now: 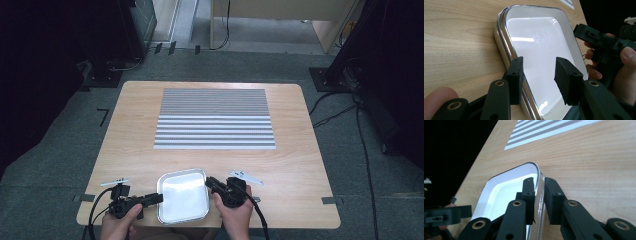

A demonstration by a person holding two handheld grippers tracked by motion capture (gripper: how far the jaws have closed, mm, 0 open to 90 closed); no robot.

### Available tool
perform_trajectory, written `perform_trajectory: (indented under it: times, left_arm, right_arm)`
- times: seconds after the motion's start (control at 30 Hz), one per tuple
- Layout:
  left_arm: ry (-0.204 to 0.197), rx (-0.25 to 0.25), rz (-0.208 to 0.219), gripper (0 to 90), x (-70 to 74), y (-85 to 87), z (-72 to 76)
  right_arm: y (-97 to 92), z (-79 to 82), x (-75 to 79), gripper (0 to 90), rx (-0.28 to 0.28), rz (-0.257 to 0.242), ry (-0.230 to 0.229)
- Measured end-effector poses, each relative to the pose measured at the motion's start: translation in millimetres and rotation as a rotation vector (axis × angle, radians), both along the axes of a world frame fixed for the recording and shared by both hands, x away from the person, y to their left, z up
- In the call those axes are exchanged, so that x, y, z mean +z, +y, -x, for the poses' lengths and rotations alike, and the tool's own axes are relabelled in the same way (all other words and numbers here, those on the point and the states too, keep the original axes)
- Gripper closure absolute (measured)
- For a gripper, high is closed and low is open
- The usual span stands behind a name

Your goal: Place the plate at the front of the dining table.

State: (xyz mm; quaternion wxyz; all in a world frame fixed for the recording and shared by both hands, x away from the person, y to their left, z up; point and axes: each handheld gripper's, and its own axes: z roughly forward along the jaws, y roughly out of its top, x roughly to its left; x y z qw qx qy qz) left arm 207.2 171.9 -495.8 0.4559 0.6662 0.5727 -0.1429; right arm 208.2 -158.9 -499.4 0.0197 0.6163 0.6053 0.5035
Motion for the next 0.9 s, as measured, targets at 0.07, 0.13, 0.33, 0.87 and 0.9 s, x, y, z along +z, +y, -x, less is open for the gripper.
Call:
perform_trajectory:
  times: [0.07,0.13,0.33,0.87,0.9]
  left_arm:
    - [0.000,0.002,-0.001,59.4,0.3,-0.4,0.2]
    - [-0.001,0.003,-0.003,59.3,0.4,-0.6,0.4]
    - [-0.004,0.004,-0.004,59.2,0.4,-1.3,0.7]
    - [-0.022,-0.024,-0.025,57.9,2.5,-13.0,4.0]
    - [-0.025,-0.030,-0.032,57.9,3.4,-15.1,4.9]
  right_arm:
    - [5.4,0.2,2.2,80.4,0.014,0.042,-0.018]
    - [10.9,0.1,2.7,81.6,0.019,0.088,-0.023]
    - [17.5,-0.2,0.9,86.4,-0.003,0.131,-0.002]
    - [2.8,7.5,6.0,89.3,-0.185,0.115,0.007]
    - [1.6,8.3,6.3,88.5,-0.189,0.108,0.005]
